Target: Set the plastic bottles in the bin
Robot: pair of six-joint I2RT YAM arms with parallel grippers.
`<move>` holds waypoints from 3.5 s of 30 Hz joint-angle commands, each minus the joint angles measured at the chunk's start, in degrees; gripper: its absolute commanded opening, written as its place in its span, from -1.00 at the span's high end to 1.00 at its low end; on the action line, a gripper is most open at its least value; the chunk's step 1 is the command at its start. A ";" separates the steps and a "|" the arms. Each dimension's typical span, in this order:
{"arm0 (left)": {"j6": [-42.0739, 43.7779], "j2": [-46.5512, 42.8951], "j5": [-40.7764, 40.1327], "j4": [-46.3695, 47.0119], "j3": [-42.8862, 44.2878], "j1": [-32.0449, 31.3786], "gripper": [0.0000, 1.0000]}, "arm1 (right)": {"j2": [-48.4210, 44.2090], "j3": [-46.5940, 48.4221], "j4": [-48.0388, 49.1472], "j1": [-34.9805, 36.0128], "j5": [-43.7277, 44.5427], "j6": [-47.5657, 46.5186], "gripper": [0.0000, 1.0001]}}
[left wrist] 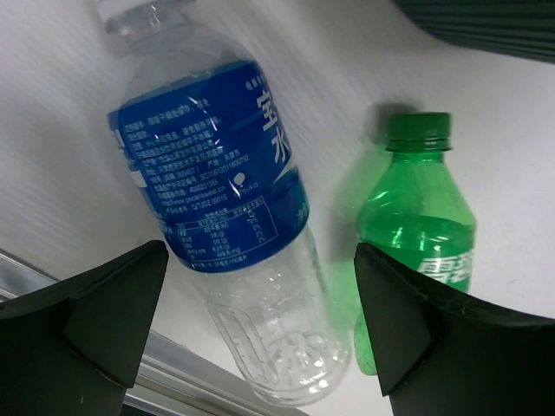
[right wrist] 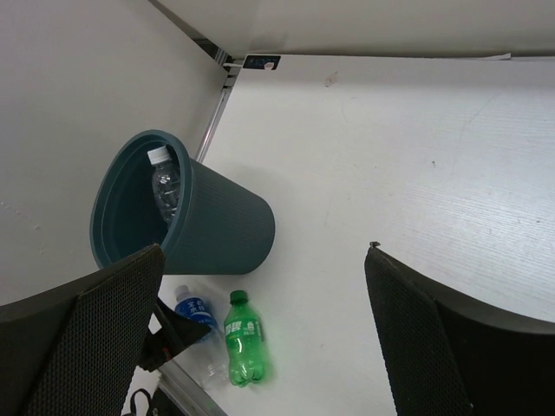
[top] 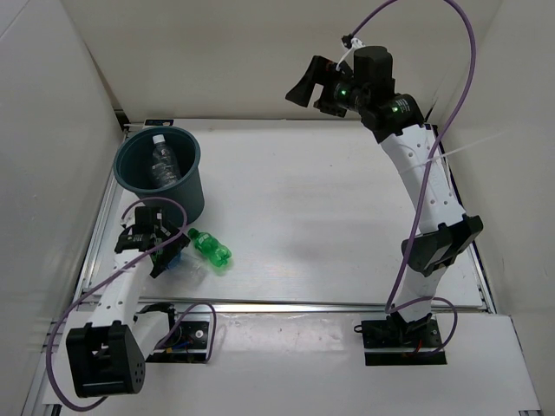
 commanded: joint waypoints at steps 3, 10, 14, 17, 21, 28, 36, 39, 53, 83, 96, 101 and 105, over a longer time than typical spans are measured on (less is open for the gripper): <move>-2.71 0.90 3.42 1.82 -3.05 1.61 -0.98 | -1.50 1.26 -0.43 -0.69 -1.59 -0.39 -1.00; -7.11 0.90 5.27 1.82 -6.75 2.75 -0.30 | -2.64 0.03 -1.66 -2.26 -1.59 -0.92 -1.00; -7.64 -1.03 4.57 0.78 -5.79 3.36 0.36 | -3.17 0.03 -2.19 -2.27 -2.11 -0.92 -1.00; -7.64 -4.54 1.67 -3.70 -0.70 3.37 0.45 | -3.17 -0.50 -2.71 -2.27 -2.72 -0.92 -1.00; -8.16 -12.01 -7.20 -10.29 10.10 3.37 0.45 | -3.70 -1.90 -2.71 -2.27 -2.73 -0.92 -1.00; -4.22 -13.35 -11.87 -9.17 32.77 3.37 0.40 | -3.70 -2.43 -2.71 -2.80 -2.73 -0.92 -1.00; 4.57 9.99 -13.11 -1.08 55.20 3.37 0.25 | -2.47 -1.90 -2.71 -2.80 -4.58 -0.39 -1.00; 6.95 18.96 -10.91 -1.08 60.90 3.37 0.08 | -2.47 -1.90 -2.71 -2.80 -4.58 -0.39 -1.00; -0.16 3.93 -10.22 -1.60 49.43 3.90 -1.00 | -6.42 -10.95 -3.32 -5.26 -9.57 -1.45 -1.00; -18.09 5.73 23.03 3.93 8.81 -14.30 -1.00 | -9.67 -17.81 -9.48 -3.50 -10.38 -5.49 -1.00; -20.99 8.72 9.23 0.07 9.33 -20.62 -1.00 | -12.05 -20.27 -9.48 -5.08 -10.38 -5.49 -1.00; -21.00 8.72 4.30 0.59 6.26 -21.68 -1.00 | -12.05 -19.66 -10.01 -5.08 -10.99 -6.02 -1.00; -21.53 8.72 3.51 3.05 1.96 -21.68 -1.00 | -12.57 -19.66 -10.54 -5.08 -10.99 -6.02 -1.00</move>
